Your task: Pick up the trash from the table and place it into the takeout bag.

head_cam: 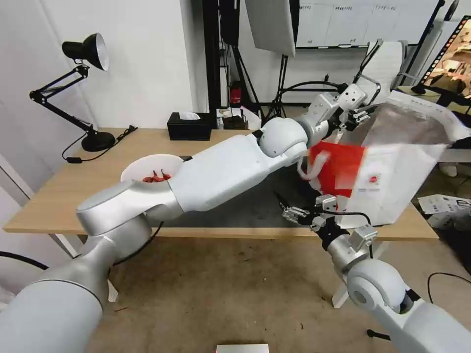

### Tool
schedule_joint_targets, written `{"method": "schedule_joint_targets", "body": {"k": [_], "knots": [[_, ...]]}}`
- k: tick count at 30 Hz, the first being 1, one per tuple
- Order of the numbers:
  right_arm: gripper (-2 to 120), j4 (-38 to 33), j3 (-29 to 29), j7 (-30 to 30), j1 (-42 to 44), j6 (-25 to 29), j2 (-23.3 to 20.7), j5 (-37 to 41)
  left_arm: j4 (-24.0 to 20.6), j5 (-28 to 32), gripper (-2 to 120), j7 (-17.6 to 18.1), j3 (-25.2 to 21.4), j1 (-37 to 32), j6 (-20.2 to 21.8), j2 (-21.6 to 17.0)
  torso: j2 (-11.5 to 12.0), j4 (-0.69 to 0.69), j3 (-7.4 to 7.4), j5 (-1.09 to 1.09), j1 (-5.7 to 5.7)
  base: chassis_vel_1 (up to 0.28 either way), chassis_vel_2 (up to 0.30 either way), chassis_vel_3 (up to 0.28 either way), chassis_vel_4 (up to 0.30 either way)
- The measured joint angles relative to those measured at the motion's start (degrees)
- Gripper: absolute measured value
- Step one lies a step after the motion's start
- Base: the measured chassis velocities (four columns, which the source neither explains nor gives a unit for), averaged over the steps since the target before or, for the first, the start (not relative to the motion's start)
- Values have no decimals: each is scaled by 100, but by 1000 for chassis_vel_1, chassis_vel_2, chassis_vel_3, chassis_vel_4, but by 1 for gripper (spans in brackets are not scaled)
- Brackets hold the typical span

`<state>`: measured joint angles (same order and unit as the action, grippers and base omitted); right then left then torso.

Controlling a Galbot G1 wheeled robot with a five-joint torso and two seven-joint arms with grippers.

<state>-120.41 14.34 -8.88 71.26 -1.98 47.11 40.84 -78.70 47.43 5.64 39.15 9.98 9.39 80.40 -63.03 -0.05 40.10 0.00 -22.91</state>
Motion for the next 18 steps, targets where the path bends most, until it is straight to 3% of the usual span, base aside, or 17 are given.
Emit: {"method": "schedule_joint_targets", "body": {"k": [2, 3, 5, 6, 8, 10, 11, 12, 13, 16, 17, 18], "knots": [[100, -115, 60, -79, 30, -23, -49, -59, -694, 190, 77, 332, -189, -295, 13, -639, 0, 5, 0, 2, -1, 0, 0, 0, 0], [100, -115, 60, -79, 30, -23, -49, -59, -694, 190, 77, 332, -189, -295, 13, -639, 0, 5, 0, 2, -1, 0, 0, 0, 0], [100, -209, 146, -138, 127, -32, -94, -126, -1321, 154, 87, 689, -458, -729, 121, -1239, 0, 13, 1, 5, 0, 0, 0, 0, 0], [100, -209, 146, -138, 127, -32, -94, -126, -1321, 154, 87, 689, -458, -729, 121, -1239, 0, 13, 1, 5, 0, 0, 0, 0, 0], [100, -321, 232, -191, 312, 2, -100, -209, -1981, 29, 97, 887, -814, -1273, 185, -1882, 0, 5, 0, 3, 0, 0, 0, 0, 0], [100, -328, 237, -197, 325, 7, -98, -220, -2007, 25, 97, 892, -827, -1296, 190, -1907, 0, 5, 0, 4, 0, 0, 0, 0, 0], [100, -415, 294, -305, 488, 92, -26, -377, -2501, -90, 99, 946, -1138, -1810, 218, -2436, 0, 3, 1, 5, -1, 0, 0, 0, 0], [100, -457, 330, -356, 582, 136, 18, -482, -2753, -201, 100, 970, -1417, -2110, 224, -2711, 0, 4, 1, 3, -1, 0, 0, 0, 0], [100, -457, 330, -356, 582, 136, 18, -482, -2753, -201, 100, 970, -1417, -2110, 224, -2711, 0, 4, 1, 3, -1, 0, 0, 0, 0], [100, -668, 434, -520, 1022, 295, 162, -1008, -3364, -956, 100, 1000, -2540, -3599, 206, -3352, -1, 8, 1, 9, 0, 0, 0, 0, 0], [100, -668, 434, -520, 1022, 295, 162, -1008, -3364, -956, 100, 1000, -2540, -3599, 206, -3352, -1, 8, 1, 9, 0, 0, 0, 0, 0], [100, -723, 445, -539, 1205, 376, 232, -1271, -3632, -1206, 100, 990, -3177, -4382, 144, -3548, -1, 3, -1, 5, 0, 0, 0, 0, 0]]}}
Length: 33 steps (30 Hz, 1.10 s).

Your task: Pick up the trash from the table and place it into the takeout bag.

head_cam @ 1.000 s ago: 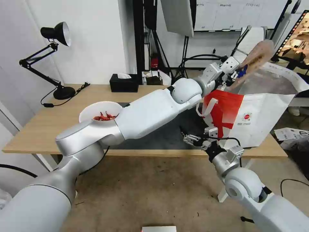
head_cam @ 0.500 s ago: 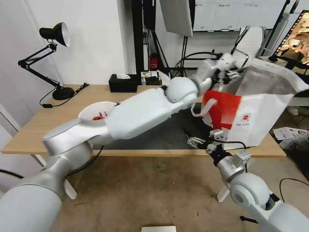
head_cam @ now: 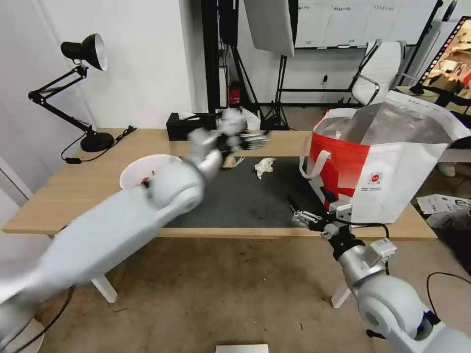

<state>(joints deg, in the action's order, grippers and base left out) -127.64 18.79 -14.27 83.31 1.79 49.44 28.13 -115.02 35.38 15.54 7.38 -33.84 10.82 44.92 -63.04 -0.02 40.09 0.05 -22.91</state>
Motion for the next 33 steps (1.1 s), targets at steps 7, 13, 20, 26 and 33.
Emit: {"method": "schedule_joint_targets", "body": {"k": [7, 13, 20, 26, 33], "knots": [[100, -78, 95, -32, 654, 354, 297, -709, -538, -743, 100, -111, -1428, -2286, -343, -151, 0, 5, -1, -1, 1, 0, 0, 0, 0], [100, 222, 196, -24, 1357, 1072, 884, -1597, -831, -1758, 100, -259, -2762, -4679, -921, 630, 0, 2, 0, -6, 1, 0, 0, 0, 0], [100, 657, 145, 44, 1747, 1671, 1339, -2053, -736, -2633, 100, -439, -3386, -5869, -1497, 1591, 0, 2, 0, -5, 1, 0, 0, 0, 0], [100, 783, 77, 49, 1934, 1791, 1474, -2234, -449, -2969, 100, -557, -3543, -6277, -1755, 2019, 1, 2, 1, -4, 0, 0, 0, 0, 0], [100, 768, 63, 42, 1946, 1749, 1425, -2206, -445, -3002, 100, -643, -3529, -6351, -1758, 2146, 1, 1, 1, -5, -1, 0, 0, 0, 0]]}}
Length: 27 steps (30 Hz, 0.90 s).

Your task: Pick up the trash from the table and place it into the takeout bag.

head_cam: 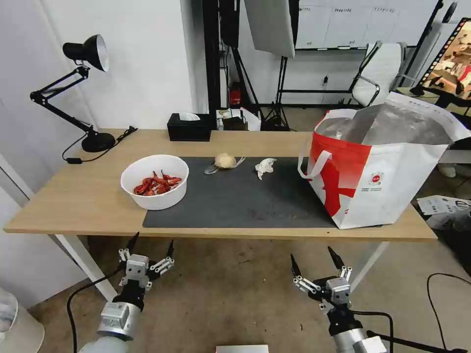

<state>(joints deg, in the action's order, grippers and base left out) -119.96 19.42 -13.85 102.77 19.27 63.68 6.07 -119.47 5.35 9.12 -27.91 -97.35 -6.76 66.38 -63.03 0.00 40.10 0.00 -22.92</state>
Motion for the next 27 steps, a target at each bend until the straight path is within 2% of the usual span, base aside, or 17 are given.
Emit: {"method": "schedule_joint_targets", "body": {"k": [9, 11, 13, 14, 15, 17, 19, 20, 21, 22, 23, 24, 27], "knots": [[100, -77, -125, 78, -182, -243, -159, 369, -44, 20, 100, -105, 48, -43, 52, 48, 0, -2, 0, 0, 0, 0, 0, 0, 0], [100, -115, -210, 234, -357, -325, -279, 671, -44, 28, 100, -107, 40, -40, 53, 48, 0, -1, 0, 0, 0, 0, 0, 0, 0], [100, -180, -426, 549, -760, -536, -580, 1446, -46, 39, 100, -106, 27, -34, 53, 40, 0, -1, 0, 0, 0, 0, 0, 0, 0], [100, -181, -616, 707, -1185, -728, -837, 2103, -56, 44, 100, -106, 26, -23, 53, 36, 0, 0, 1, -1, 0, 0, 0, 0, 0], [100, -181, -616, 707, -1185, -728, -837, 2103, -56, 44, 100, -106, 26, -23, 53, 36, 0, 0, 1, -1, 0, 0, 0, 0, 0], [100, -27, -971, 858, -2094, -1007, -1246, 2863, -81, 49, 100, -106, 25, 0, 60, 34, 1, 2, 1, -1, 0, 0, 0, 0, 0], [100, 38, -1069, 873, -2300, -1048, -1330, 2983, -84, 50, 100, -106, 26, 3, 62, 34, 0, 2, 1, -1, -1, 0, 0, 0, 0], [100, 331, -1499, 878, -3101, -1162, -1575, 3302, -99, 55, 100, -104, 26, 10, 72, 35, 1, 0, 1, 1, -1, 0, 0, 0, 0], [100, 331, -1499, 878, -3101, -1162, -1575, 3302, -99, 55, 100, -104, 26, 10, 72, 35, 1, 0, 1, 1, -1, 0, 0, 0, 0], [100, 675, -2040, 786, -3988, -1253, -1702, 3520, -115, 62, 100, -104, 13, 10, 83, 27, 1, 0, 2, 0, -1, 0, 0, 0, 0], [100, 879, -2375, 684, -4508, -1307, -1714, 3622, -126, 63, 100, -103, -2, 10, 86, 21, 2, 1, 2, -1, -1, 0, 0, 0, 0], [100, 879, -2375, 684, -4508, -1307, -1714, 3622, -126, 63, 100, -103, -2, 10, 86, 21, 2, 1, 2, -1, -1, 0, 0, 0, 0], [100, 1628, -3451, 85, -6106, -1779, -1505, 3810, -202, 128, 100, -94, -68, -20, 102, 39, 2, 0, 2, 0, -2, 0, 0, 0, 0]]}}
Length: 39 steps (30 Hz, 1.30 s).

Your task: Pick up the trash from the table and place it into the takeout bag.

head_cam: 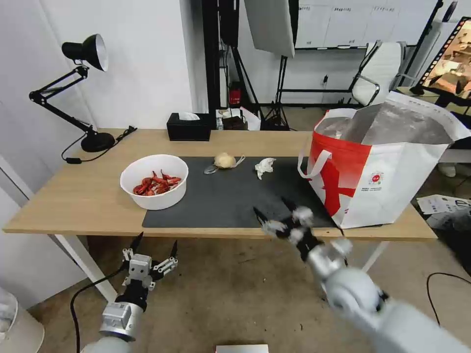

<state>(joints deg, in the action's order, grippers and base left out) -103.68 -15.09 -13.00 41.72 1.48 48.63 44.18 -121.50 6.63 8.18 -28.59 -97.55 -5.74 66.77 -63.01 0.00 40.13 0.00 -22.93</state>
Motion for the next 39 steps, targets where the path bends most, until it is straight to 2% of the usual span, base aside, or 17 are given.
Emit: {"method": "schedule_joint_targets", "body": {"k": [1, 3, 4, 7, 8, 9, 10, 11, 13, 14, 16, 22, 30, 39], "knots": [[100, 0, 0, 0, 0, 0, 0, 0, 0, 0, 100, 0, 0, 0, 0, 0, 0, 0, 0, 0, 0, 0, 0, 0, 0], [100, 480, -451, -437, -800, -382, 259, 96, -58, 54, 100, 2, -12, -59, 47, 55, 0, 0, -1, 1, 0, 0, 0, 0, 0], [100, 480, -451, -437, -800, -382, 259, 96, -58, 54, 100, 2, -12, -59, 47, 55, 0, 0, -1, 1, 0, 0, 0, 0, 0], [100, 1523, -1052, -1544, -1911, -1022, 1128, 296, -54, 54, 100, 3, -24, -117, 52, 128, 0, 2, -1, 2, 0, 0, 0, 0, 0], [100, 1523, -1052, -1544, -1911, -1022, 1128, 296, -54, 54, 100, 3, -24, -117, 52, 128, 0, 2, -1, 2, 0, 0, 0, 0, 0], [100, 1826, -1127, -1884, -2139, -1241, 1418, 358, -57, 73, 100, 5, -23, -119, 53, 140, 0, 2, -1, 2, 0, 0, 0, 0, 0], [100, 1826, -1127, -1884, -2139, -1241, 1418, 358, -57, 73, 100, 5, -23, -119, 53, 140, 0, 2, -1, 2, 0, 0, 0, 0, 0], [100, 2211, -1188, -2276, -2383, -1484, 1768, 429, -77, 98, 100, 9, -18, -120, 55, 156, 0, 3, -1, 2, 0, 0, 0, 0, 0], [100, 2796, -1213, -2805, -2651, -1717, 2194, 449, -82, 102, 100, 12, -16, -121, 60, 179, 0, 1, -2, 2, 1, 0, 0, 0, 0], [100, 2796, -1213, -2805, -2651, -1717, 2194, 449, -82, 102, 100, 12, -16, -121, 60, 179, 0, 1, -2, 2, 1, 0, 0, 0, 0], [100, 3384, -1188, -3211, -2845, -1847, 2612, 443, -64, 99, 100, 13, -17, -125, 59, 204, 0, 1, -1, 0, 0, 0, 0, 0, 0], [100, 4186, -1070, -3336, -3042, -2007, 3108, 395, -42, 90, 100, 9, 15, -98, 48, 235, -1, 1, -2, 1, 1, 0, 0, 0, 0], [100, 4332, -864, -3468, -2971, -2164, 3235, 695, -15, 87, 100, 7, 40, -71, 32, 232, -1, 0, -2, 0, 1, 0, 0, 0, 0], [100, 4495, -518, -3250, -2820, -2124, 3304, 819, 51, 87, 100, 4, 95, -47, 7, 207, -1, 0, -2, 0, 2, 0, 0, 0, 0]]}}
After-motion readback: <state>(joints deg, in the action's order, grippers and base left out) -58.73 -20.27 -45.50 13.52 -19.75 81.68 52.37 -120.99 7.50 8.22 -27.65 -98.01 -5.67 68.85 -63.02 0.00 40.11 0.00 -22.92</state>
